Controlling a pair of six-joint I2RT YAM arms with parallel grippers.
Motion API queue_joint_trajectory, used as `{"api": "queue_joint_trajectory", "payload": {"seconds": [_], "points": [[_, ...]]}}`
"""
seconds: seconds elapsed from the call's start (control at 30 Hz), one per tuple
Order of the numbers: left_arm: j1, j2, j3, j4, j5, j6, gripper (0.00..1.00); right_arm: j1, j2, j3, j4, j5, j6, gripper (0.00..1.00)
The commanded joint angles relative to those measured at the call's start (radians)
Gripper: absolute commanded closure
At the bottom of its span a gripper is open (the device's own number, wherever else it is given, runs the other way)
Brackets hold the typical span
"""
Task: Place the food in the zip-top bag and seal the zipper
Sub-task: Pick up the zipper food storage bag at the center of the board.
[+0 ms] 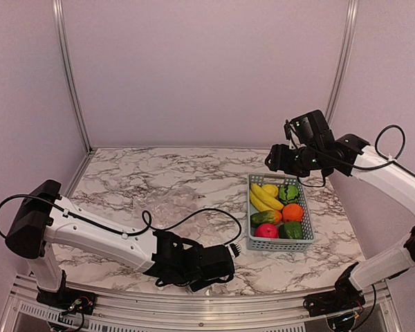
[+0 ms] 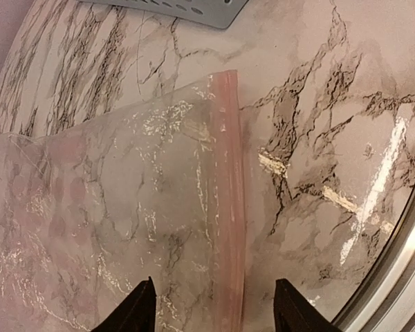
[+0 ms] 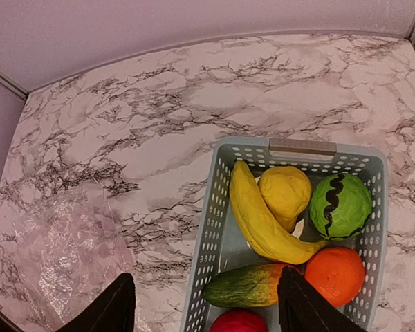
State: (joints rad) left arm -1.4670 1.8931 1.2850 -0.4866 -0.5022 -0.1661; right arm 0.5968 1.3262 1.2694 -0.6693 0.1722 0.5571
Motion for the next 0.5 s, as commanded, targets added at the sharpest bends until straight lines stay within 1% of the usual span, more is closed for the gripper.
{"api": "queue_joint_trajectory", "payload": {"seconds": [0.0,0.17,0.37,0.4,0.47], "points": [[-0.013,0.044,-0.011,-0.054,-0.035,-0.027,0.4,-0.001,-0.036,-0.022,0.01,0.014,0.02,0.33],[-0.013,0.094,0.012,-0.086,-0.163,-0.059,0.42,-0.001,-0.035,-0.025,0.018,-0.005,0.021,0.32],[-0.01,0.125,0.009,-0.095,-0.218,-0.07,0.47,-0.001,-0.027,-0.016,0.02,-0.018,0.023,0.33],[-0.009,0.13,0.009,-0.098,-0.227,-0.071,0.49,-0.001,-0.025,-0.016,0.022,-0.021,0.024,0.33],[-0.005,0.128,0.012,-0.104,-0.252,-0.071,0.58,-0.001,-0.023,-0.015,0.021,-0.028,0.024,0.33]]}}
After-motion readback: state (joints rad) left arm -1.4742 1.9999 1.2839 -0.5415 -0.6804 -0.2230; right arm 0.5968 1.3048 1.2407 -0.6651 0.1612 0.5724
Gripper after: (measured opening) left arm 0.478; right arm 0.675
